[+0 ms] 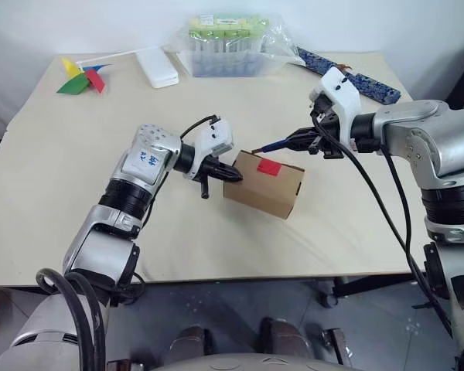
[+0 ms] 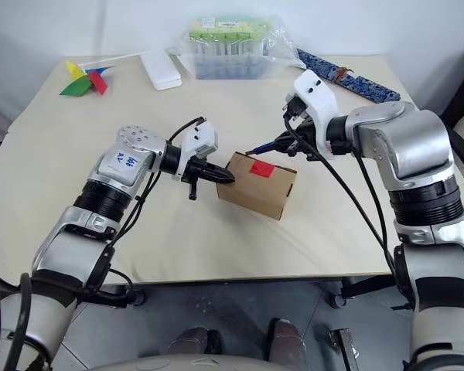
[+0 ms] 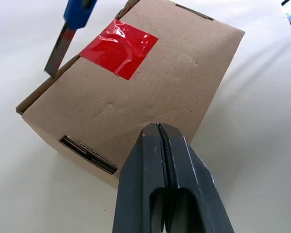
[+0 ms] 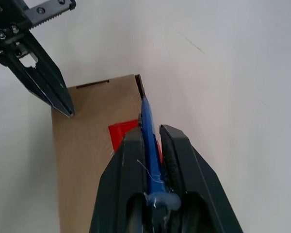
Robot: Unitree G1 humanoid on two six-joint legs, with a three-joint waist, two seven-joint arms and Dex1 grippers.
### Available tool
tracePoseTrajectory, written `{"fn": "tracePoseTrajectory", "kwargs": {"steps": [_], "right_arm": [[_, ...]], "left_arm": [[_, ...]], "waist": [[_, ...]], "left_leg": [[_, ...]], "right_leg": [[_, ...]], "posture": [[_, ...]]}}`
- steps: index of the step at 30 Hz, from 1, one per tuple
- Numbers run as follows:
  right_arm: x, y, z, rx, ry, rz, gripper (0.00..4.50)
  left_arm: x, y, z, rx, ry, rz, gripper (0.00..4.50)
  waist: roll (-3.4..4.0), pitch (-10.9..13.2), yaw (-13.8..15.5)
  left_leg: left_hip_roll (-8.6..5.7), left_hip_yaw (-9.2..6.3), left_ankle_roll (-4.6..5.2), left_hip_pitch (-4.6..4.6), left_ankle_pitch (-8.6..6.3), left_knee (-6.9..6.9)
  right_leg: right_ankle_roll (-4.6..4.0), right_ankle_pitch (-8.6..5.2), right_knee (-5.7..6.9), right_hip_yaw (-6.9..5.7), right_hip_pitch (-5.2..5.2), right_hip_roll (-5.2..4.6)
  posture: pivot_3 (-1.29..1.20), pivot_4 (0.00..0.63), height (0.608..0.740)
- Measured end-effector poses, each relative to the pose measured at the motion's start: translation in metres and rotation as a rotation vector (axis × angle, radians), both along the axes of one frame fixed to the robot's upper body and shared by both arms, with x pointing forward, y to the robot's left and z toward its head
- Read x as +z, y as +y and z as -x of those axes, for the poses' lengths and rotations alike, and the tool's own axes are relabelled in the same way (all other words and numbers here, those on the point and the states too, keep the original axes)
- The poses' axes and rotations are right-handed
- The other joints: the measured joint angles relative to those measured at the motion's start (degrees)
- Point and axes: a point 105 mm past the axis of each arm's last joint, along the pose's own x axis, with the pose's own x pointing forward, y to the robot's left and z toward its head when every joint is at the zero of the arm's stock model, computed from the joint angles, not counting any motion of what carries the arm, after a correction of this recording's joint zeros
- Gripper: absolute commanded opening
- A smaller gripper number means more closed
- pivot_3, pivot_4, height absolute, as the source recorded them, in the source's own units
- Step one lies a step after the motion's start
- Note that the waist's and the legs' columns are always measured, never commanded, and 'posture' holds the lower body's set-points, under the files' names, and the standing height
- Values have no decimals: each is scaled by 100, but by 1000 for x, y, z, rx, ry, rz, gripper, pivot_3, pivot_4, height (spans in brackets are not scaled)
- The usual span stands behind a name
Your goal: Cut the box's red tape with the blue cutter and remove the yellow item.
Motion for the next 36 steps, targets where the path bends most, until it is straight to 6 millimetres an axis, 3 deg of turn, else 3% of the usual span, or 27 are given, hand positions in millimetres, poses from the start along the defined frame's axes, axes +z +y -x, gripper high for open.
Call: {"fn": "tracePoseTrajectory", "kwargs": {"steps": [36], "right_arm": [[-4,1,-3,9,-11,2,167]], "left_arm": [[0,-1,-3,-15,4,-9,0]], "waist": [[0,0,10]], "left_leg": [[0,0,0,0,0,2]], "right_leg": [[0,0,2,1,0,0]], "posture": [[0,150,740]]}}
